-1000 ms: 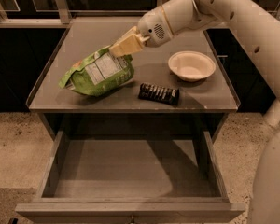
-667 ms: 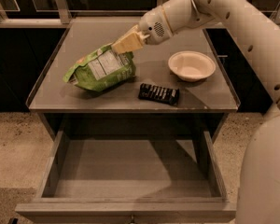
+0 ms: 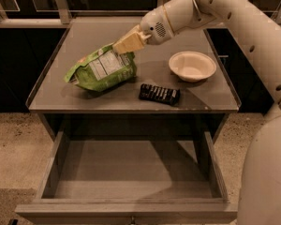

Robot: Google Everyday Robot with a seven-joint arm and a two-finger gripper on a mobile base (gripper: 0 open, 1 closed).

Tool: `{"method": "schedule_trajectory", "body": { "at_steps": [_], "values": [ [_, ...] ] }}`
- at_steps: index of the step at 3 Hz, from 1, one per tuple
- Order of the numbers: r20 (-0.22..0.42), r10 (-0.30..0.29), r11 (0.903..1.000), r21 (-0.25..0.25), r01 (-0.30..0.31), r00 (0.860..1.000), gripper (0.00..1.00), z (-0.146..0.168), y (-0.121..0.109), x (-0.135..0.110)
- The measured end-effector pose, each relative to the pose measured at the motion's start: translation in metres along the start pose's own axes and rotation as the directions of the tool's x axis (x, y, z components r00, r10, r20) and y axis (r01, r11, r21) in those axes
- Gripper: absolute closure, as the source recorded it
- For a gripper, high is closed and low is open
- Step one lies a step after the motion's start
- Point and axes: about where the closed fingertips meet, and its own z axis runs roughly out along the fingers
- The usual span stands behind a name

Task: Pick green rice chip bag from top drawer and place on counter

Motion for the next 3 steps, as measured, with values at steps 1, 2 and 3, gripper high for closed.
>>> {"method": "schedule_trajectory", "body": {
  "at_steps": [1, 2, 3],
  "values": [
    [0.000, 0.000, 1.0000, 0.000, 0.000, 1.000, 0.35, 0.0000, 0.0000, 0.0000],
    [0.000, 0.000, 1.0000, 0.000, 0.000, 1.000, 0.11, 0.0001, 0.0000, 0.0000],
    [0.000, 0.000, 1.0000, 0.000, 0.000, 1.000, 0.00, 0.0001, 0.0000, 0.0000]
  ]
}}
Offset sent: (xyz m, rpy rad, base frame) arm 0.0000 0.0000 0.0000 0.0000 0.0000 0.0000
